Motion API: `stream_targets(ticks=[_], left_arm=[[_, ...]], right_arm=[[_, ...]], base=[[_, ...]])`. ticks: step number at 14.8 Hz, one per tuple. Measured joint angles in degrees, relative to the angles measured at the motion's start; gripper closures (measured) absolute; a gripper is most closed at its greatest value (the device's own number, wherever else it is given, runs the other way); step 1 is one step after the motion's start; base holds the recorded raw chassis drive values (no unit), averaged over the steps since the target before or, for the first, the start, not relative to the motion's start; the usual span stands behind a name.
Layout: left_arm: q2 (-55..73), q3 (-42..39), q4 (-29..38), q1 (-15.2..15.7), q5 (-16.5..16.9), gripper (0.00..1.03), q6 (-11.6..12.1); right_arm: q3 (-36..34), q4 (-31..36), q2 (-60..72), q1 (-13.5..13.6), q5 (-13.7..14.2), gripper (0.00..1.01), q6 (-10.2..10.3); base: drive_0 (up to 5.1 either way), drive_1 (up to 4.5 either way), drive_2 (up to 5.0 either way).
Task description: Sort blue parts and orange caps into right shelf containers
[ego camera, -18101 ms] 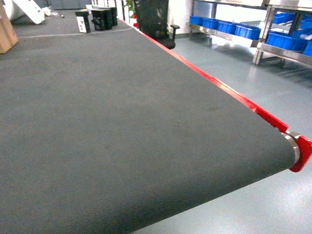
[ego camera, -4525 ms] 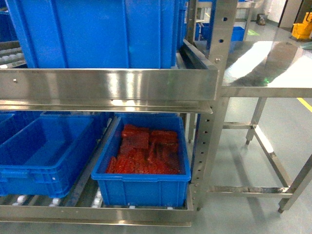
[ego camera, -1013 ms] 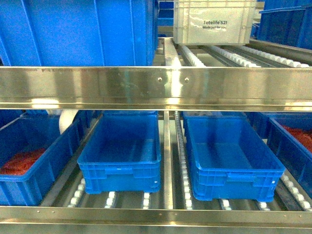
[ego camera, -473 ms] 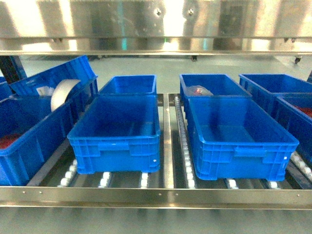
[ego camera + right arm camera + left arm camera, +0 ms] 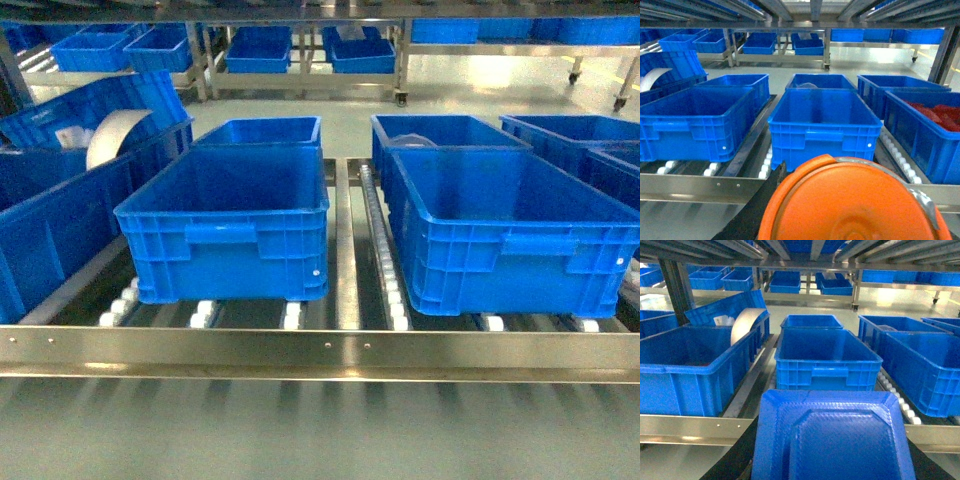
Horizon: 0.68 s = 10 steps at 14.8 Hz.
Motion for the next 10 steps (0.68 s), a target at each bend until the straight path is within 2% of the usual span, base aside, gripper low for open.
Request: stream_targets(ticks=[10], left_arm=[[0.0,0.0,-0.1,0.0,0.0,0.62,0.0]], right_arm=[[0.0,0.0,0.0,0.0,0.0,0.58,0.0]], base=[[0.0,0.00,0.0]])
